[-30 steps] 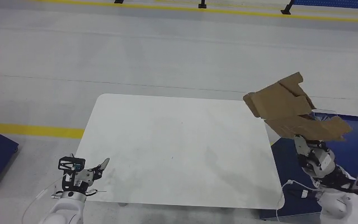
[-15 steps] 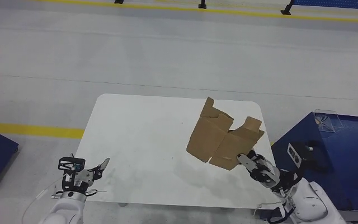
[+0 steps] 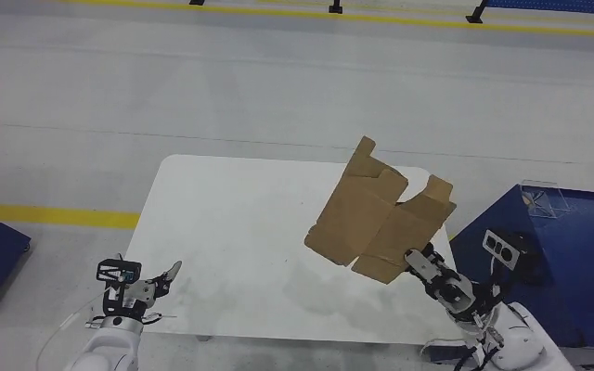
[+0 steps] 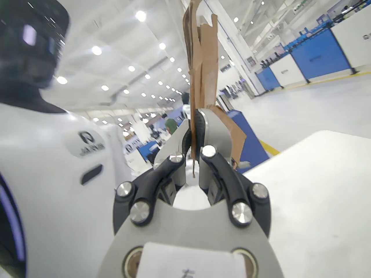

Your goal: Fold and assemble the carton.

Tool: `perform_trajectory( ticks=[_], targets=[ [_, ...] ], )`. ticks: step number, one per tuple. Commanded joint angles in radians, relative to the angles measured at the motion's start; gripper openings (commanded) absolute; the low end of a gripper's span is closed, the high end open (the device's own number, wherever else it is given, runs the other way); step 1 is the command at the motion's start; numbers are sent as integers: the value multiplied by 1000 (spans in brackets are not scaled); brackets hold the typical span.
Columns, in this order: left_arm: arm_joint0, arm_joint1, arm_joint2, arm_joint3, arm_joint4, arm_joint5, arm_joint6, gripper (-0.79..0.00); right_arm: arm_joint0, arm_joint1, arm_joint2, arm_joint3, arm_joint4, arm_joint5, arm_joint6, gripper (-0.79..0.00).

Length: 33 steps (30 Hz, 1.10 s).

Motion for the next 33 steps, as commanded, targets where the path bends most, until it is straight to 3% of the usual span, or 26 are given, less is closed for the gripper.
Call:
perform_trajectory(
  ticks=[1,5,7,9,12,17,22,25,28,33],
  targets=[
    [0,0,0,0,0,0,0,0,1,11,-17,-34,380,56,122,-785],
    [0,0,0,0,0,0,0,0,21,19,-1,-16,1027,329,449,-785],
    [0,0,0,0,0,0,0,0,24,15,10,42,1275,513,592,-785],
    [0,0,0,0,0,0,0,0,30,9,1,90,1428,696,671,-785],
    [0,0,0,0,0,0,0,0,47,4,-61,145,1510,969,682,-785],
    [0,0,0,0,0,0,0,0,91,-17,-217,206,1646,1317,677,-785],
    [0,0,0,0,0,0,0,0,127,-45,-351,261,1825,1568,628,-785],
    [0,0,0,0,0,0,0,0,154,-58,-376,286,1892,1581,558,-785],
    [0,0,0,0,0,0,0,0,181,-66,-352,301,1799,1485,558,-785],
    [0,0,0,0,0,0,0,0,196,-64,-237,312,1347,1068,575,-785]
  ],
)
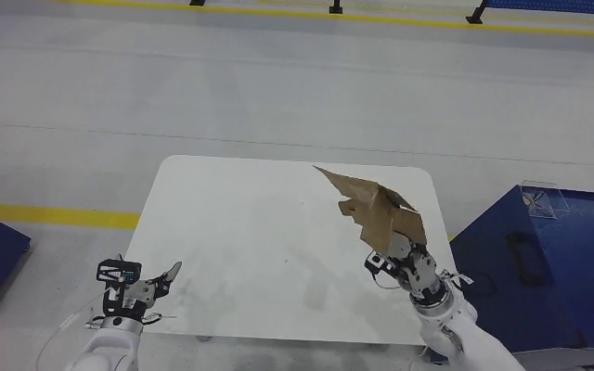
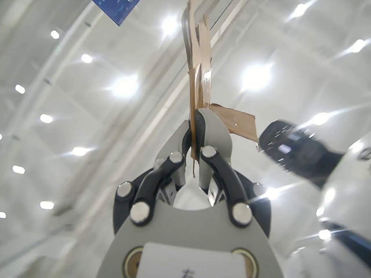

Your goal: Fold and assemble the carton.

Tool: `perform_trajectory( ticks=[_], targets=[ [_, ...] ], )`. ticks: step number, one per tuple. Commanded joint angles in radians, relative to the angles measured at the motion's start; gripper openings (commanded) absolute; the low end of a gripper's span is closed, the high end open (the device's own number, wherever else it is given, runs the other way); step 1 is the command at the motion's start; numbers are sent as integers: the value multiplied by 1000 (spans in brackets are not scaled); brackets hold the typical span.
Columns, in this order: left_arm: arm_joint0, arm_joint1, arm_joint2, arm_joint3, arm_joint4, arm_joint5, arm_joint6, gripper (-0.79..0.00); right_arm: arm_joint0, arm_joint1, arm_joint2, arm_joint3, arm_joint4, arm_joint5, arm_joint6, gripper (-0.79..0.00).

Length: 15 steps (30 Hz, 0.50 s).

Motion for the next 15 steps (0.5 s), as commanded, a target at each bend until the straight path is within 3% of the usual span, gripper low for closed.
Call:
perform_trajectory(
  ticks=[1,3,8,15],
  targets=[
    [0,0,0,0,0,0,0,0,-5,2,56,-4,-230,-236,-5,-785],
    [0,0,0,0,0,0,0,0,-16,4,112,-4,-385,-419,-33,-785],
    [0,0,0,0,0,0,0,0,-63,8,200,-5,-786,-730,-120,-785],
    [0,0,0,0,0,0,0,0,-94,-8,167,7,-1054,-905,-168,-785]
  ],
)
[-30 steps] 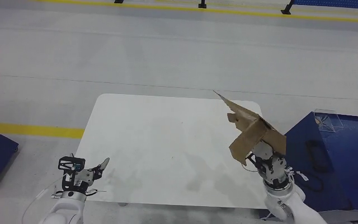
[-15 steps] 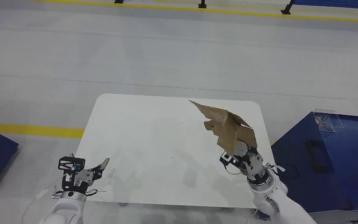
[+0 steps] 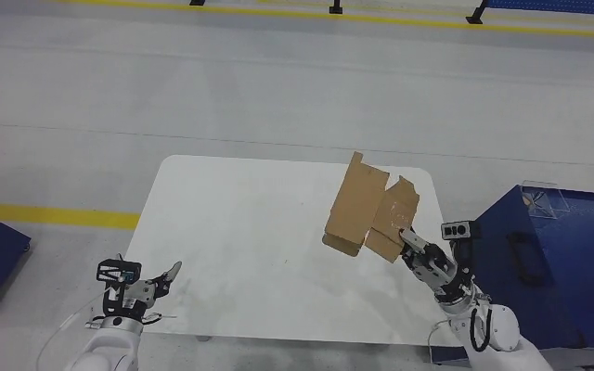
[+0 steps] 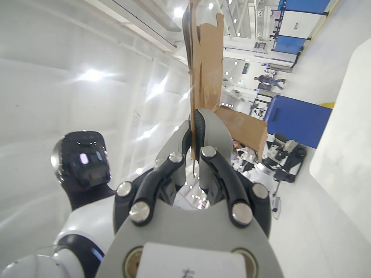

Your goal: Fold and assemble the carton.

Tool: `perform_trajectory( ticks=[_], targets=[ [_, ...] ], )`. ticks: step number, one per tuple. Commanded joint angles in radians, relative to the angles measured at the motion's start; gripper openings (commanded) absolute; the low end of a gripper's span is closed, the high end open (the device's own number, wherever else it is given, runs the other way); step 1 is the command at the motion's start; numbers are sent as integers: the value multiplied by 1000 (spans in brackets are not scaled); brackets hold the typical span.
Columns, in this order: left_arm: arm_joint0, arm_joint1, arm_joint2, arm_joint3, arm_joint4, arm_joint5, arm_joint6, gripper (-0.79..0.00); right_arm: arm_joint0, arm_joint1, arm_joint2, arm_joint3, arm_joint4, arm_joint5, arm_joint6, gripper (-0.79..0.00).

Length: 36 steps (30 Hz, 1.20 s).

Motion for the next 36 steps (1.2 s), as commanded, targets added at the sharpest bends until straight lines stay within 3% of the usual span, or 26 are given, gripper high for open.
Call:
perform_trajectory(
  ticks=[1,3,12,15,19,23,30,36],
  targets=[
    [0,0,0,0,0,0,0,0,8,-3,-10,3,-113,-64,21,-785],
    [0,0,0,0,0,0,0,0,12,-5,-14,8,-235,-133,28,-785],
    [0,0,0,-1,-7,-1,-2,0,13,-6,-18,2,-233,-111,22,-785],
    [11,-8,-9,-78,-263,-68,-100,0,34,-6,-11,3,-289,-82,39,-785],
    [12,-22,-25,-194,-736,-25,-298,0,35,-11,-40,-2,-357,-67,34,-785],
    [-18,-25,-37,-233,-1264,2,-610,0,56,-17,-101,20,-304,-25,126,-785],
    [-88,-20,30,-187,-1517,-52,-879,0,131,-38,-219,121,1,82,366,-785],
    [-79,-19,94,-176,-1617,-194,-986,0,177,-62,-303,204,50,100,464,-785]
  ],
)
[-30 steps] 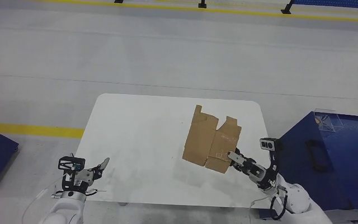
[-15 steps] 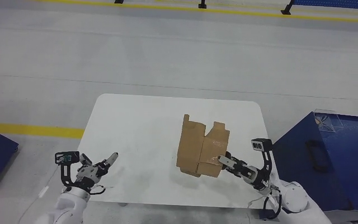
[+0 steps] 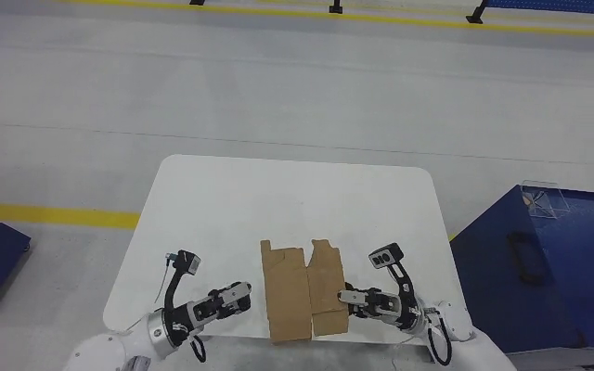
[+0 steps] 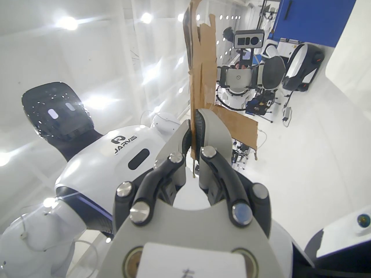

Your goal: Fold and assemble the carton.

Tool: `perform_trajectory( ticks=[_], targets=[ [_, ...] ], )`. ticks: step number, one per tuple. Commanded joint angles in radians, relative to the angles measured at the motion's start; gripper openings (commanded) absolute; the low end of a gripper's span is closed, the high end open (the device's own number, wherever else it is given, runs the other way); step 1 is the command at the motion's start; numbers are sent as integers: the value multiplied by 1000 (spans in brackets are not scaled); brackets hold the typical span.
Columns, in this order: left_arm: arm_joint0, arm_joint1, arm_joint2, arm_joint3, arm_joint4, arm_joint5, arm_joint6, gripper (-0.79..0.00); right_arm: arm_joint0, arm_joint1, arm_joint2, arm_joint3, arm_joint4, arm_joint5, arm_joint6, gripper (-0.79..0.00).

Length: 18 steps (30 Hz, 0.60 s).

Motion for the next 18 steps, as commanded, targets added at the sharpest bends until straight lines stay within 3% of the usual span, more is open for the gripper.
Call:
perform_trajectory(
  ticks=[1,4,6,7,8,11,12,13,18],
  targets=[
    [4,2,17,0,-17,-21,-29,0,12,-9,-28,20,-7,-1,7,-785],
    [6,4,42,-14,4,-20,-43,-18,29,-20,-59,40,-20,-5,8,-785],
    [7,5,54,-22,13,-21,-44,-74,40,-25,-70,50,-22,3,14,-785],
    [7,6,58,-25,18,-16,-44,-175,44,-27,-75,54,-20,11,19,-785],
    [6,7,62,-27,23,-12,-41,-222,48,-29,-79,58,-18,19,25,-785],
    [3,10,71,-26,14,-1,-46,-585,52,-34,-86,67,-26,18,33,-785],
    [0,10,70,-24,12,-3,-39,-634,52,-35,-87,68,-27,17,33,-785],
    [1,11,70,-21,11,-7,-35,-785,52,-37,-88,70,-25,18,32,-785],
    [4,13,64,-10,-5,-10,-16,-785,53,-40,-88,73,-24,20,34,-785]
  ],
)
